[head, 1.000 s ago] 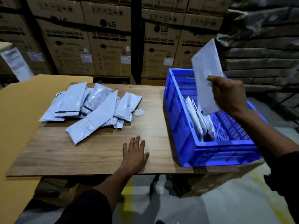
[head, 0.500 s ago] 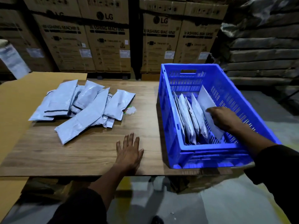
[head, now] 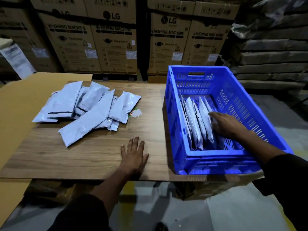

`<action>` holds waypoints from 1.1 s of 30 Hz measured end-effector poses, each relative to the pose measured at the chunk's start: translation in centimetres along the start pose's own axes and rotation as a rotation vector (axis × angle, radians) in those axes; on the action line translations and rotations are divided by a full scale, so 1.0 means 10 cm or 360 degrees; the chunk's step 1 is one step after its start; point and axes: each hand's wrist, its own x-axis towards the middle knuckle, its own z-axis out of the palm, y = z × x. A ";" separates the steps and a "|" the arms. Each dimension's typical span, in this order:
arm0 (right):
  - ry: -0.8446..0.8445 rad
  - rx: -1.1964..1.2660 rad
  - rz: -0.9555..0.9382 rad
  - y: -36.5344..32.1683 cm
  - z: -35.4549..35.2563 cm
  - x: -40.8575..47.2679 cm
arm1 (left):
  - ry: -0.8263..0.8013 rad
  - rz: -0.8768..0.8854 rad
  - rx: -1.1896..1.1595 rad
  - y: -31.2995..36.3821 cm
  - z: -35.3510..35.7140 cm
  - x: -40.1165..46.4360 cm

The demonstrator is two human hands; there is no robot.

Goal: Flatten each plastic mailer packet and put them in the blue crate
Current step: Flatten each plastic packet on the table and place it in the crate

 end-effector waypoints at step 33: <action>0.0166 0.0187 -0.0687 -3.95 1.04 0.27 | 0.0703 -0.0318 -0.0034 -2.51 -0.42 -0.05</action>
